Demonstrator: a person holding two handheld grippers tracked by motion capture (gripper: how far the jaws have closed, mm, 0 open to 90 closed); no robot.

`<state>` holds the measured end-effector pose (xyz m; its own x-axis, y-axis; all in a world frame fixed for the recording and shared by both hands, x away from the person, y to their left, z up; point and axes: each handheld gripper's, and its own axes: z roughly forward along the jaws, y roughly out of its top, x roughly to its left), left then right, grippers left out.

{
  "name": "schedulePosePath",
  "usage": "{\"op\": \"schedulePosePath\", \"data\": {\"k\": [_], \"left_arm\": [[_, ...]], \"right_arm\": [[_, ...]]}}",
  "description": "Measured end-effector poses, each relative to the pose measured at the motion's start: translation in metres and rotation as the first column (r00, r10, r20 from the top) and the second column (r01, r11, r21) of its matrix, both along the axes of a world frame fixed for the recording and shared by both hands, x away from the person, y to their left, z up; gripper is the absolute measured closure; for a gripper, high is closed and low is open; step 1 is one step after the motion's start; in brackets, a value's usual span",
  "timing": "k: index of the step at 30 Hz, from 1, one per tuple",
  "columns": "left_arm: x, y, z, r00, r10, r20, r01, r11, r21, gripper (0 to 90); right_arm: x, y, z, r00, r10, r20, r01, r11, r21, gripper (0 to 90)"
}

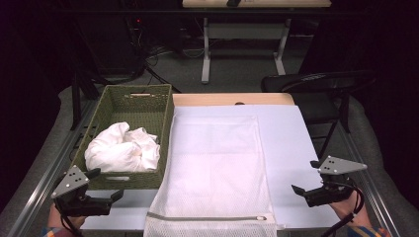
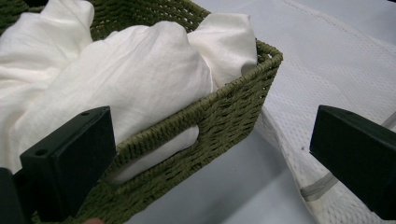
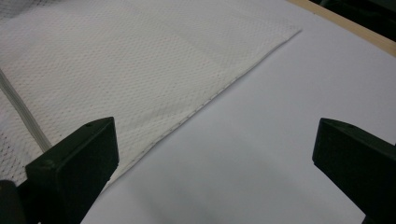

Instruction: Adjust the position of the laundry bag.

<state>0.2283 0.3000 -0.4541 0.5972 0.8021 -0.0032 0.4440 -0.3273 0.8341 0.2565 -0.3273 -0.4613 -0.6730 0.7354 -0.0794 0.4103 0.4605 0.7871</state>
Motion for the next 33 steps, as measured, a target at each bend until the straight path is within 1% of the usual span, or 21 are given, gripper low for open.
{"op": "schedulePosePath", "data": {"k": [1, 2, 4, 5, 7, 8, 10, 11, 14, 17, 19, 20, 22, 24, 25, 28, 29, 30, 31, 32, 33], "left_arm": [[0.000, -0.002, 0.000, 1.0000, -0.001, -0.004, 0.001, 1.0000, -0.005, 0.0], [0.000, -0.004, -0.001, 0.9999, 0.004, -0.017, -0.004, 1.0000, -0.003, 0.0], [0.000, -0.007, -0.001, 0.9997, -0.002, -0.026, 0.001, 1.0000, -0.008, 0.0], [0.000, -0.009, -0.001, 0.9993, 0.008, -0.038, -0.008, 1.0000, -0.001, 0.0], [0.000, -0.011, -0.002, 0.9987, 0.010, -0.050, -0.011, 0.9999, -0.012, 0.0], [0.000, -0.013, -0.003, 0.9979, 0.024, -0.061, -0.025, 0.9997, -0.008, 0.0], [-0.001, -0.014, -0.003, 0.9973, 0.023, -0.069, -0.024, 0.9995, -0.019, 0.0], [-0.001, -0.016, -0.004, 0.9960, 0.032, -0.083, -0.034, 0.9991, -0.025, 0.0], [-0.002, -0.020, -0.006, 0.9944, 0.029, -0.101, -0.033, 0.9987, -0.038, 0.0], [-0.004, -0.027, -0.008, 0.9919, 0.014, -0.126, -0.021, 0.9984, -0.052, 0.0], [-0.005, -0.032, -0.009, 0.9912, 0.002, -0.133, -0.007, 0.9992, -0.039, 0.0], [-0.005, -0.034, -0.010, 0.9908, 0.006, -0.135, -0.010, 0.9995, -0.031, 0.0], [-0.005, -0.037, -0.012, 0.9882, 0.003, -0.153, -0.007, 0.9997, -0.026, 0.0], [-0.005, -0.040, -0.015, 0.9866, 0.008, -0.163, -0.011, 0.9998, -0.018, 0.0], [-0.005, -0.041, -0.016, 0.9847, 0.005, -0.174, -0.008, 0.9999, -0.014, 0.0], [-0.004, -0.046, -0.019, 0.9818, 0.001, -0.190, -0.001, 1.0000, 0.000, 0.0], [-0.004, -0.048, -0.020, 0.9808, -0.001, -0.195, 0.002, 1.0000, 0.003, 0.0], [-0.004, -0.049, -0.021, 0.9802, -0.004, -0.198, 0.006, 0.9999, 0.010, 0.0], [-0.004, -0.051, -0.022, 0.9786, -0.004, -0.206, 0.008, 0.9999, 0.015, 0.0], [-0.003, -0.053, -0.023, 0.9770, -0.007, -0.213, 0.012, 0.9996, 0.025, 0.9], [-0.002, -0.055, -0.026, 0.9736, -0.003, -0.228, 0.011, 0.9994, 0.034, 1.8]], "right_arm": [[0.001, 0.004, 0.000, 0.9999, 0.007, -0.014, -0.007, 0.9999, -0.009, 0.0], [0.001, 0.004, 0.000, 0.9999, 0.007, -0.014, -0.007, 0.9999, -0.009, 0.0], [0.002, 0.009, -0.001, 0.9996, 0.006, -0.028, -0.007, 0.9999, -0.016, 0.0], [0.003, 0.011, -0.002, 0.9992, 0.007, -0.039, -0.007, 0.9999, -0.015, 0.0], [0.005, 0.014, -0.003, 0.9985, 0.004, -0.054, -0.006, 0.9998, -0.020, 0.0], [0.007, 0.018, -0.004, 0.9975, 0.002, -0.070, -0.004, 0.9998, -0.022, 0.0], [0.008, 0.020, -0.005, 0.9970, 0.003, -0.078, -0.005, 0.9997, -0.024, 0.0], [0.009, 0.022, -0.006, 0.9962, 0.002, -0.087, -0.004, 0.9997, -0.025, 0.0], [0.013, 0.028, -0.009, 0.9938, 0.008, -0.111, -0.012, 0.9993, -0.035, 0.0], [0.016, 0.035, -0.011, 0.9906, 0.017, -0.136, -0.022, 0.9989, -0.040, 0.0], [0.019, 0.039, -0.013, 0.9887, 0.016, -0.149, -0.023, 0.9985, -0.050, 0.0], [0.020, 0.041, -0.014, 0.9872, 0.019, -0.158, -0.027, 0.9984, -0.050, 0.0], [0.023, 0.045, -0.016, 0.9854, 0.014, -0.170, -0.025, 0.9977, -0.063, 0.0], [0.026, 0.050, -0.019, 0.9820, 0.007, -0.189, -0.020, 0.9973, -0.071, 0.0], [0.027, 0.051, -0.020, 0.9803, 0.003, -0.198, -0.018, 0.9969, -0.076, 0.0], [0.033, 0.056, -0.025, 0.9753, -0.001, -0.221, -0.019, 0.9960, -0.087, 0.7], [0.036, 0.057, -0.026, 0.9734, -0.002, -0.229, -0.018, 0.9961, -0.087, 0.9], [0.040, 0.061, -0.030, 0.9677, -0.020, -0.251, -0.004, 0.9953, -0.097, 2.7], [0.040, 0.061, -0.030, 0.9677, -0.020, -0.251, -0.004, 0.9953, -0.097, 2.7], [0.045, 0.063, -0.033, 0.9631, -0.028, -0.268, 0.001, 0.9951, -0.099, 5.4], [0.047, 0.065, -0.035, 0.9615, -0.037, -0.272, 0.008, 0.9943, -0.106, 6.5]]}}
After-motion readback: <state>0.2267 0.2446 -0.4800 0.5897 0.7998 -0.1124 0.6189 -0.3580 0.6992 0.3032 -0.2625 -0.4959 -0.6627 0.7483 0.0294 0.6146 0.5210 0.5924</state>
